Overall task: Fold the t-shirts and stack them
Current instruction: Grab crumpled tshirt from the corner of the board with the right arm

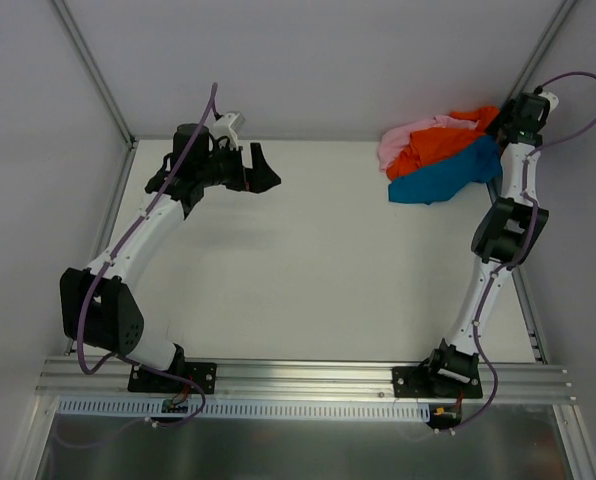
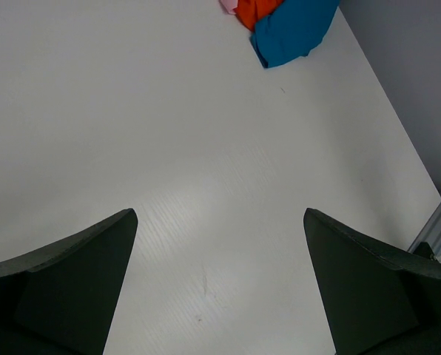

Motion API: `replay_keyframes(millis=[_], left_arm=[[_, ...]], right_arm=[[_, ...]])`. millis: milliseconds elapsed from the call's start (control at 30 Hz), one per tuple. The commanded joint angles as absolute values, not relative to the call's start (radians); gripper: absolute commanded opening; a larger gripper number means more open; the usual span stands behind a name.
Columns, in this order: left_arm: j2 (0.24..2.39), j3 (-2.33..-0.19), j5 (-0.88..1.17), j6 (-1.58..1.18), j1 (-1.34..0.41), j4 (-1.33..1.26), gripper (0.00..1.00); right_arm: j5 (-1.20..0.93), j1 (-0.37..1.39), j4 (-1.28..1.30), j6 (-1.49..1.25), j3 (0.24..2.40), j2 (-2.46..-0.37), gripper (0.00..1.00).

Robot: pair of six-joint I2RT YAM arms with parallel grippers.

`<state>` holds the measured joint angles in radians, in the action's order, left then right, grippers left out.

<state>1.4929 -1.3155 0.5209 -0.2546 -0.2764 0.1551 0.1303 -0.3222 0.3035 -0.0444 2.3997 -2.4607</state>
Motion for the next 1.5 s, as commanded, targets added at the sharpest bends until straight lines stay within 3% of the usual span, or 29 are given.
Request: replay_keyframes(millis=[0,300,633,733,767,900,1033,1133,1300,1467], left_arm=[[1.471,-1.324,0.509,-0.227,-0.287,0.172,0.99],[1.425,-1.192,0.472,-0.284,-0.285,0.12,0.99],[1.446,-1.2,0.477,-0.319,-0.287,0.146,0.99],[1.466,-1.232,0.482,-0.307,-0.288,0.178,0.99],[1.47,-1.241,0.482,-0.302,-0.288,0.187,0.99],[1.489,-1.279,0.477,-0.296,-0.29,0.212,0.99],[1.502,-1.29,0.472,-0.299,-0.299,0.218,0.99],[1.509,-1.293,0.468,-0.302,-0.31,0.219,0.99],[1.52,-1.296,0.457,-0.305,-0.327,0.218,0.99],[1.526,-1.298,0.448,-0.313,-0.334,0.218,0.99]], right_arm=[[0.136,-0.353,0.255,-0.054,2.488,-2.462,0.6],[0.152,-0.402,0.203,-0.038,2.499,-2.513,0.6],[0.156,-0.423,0.138,-0.046,2.517,-2.58,0.58],[0.161,-0.426,0.121,-0.058,2.517,-2.6,0.45],[0.163,-0.426,0.115,-0.061,2.517,-2.603,0.35],[0.169,-0.436,0.101,-0.081,2.522,-2.629,0.26],[0.169,-0.445,0.095,-0.098,2.528,-2.643,0.27],[0.167,-0.449,0.097,-0.104,2.528,-2.649,0.4],[0.156,-0.451,0.095,-0.11,2.528,-2.663,0.49],[0.152,-0.451,0.094,-0.118,2.519,-2.669,0.5]])
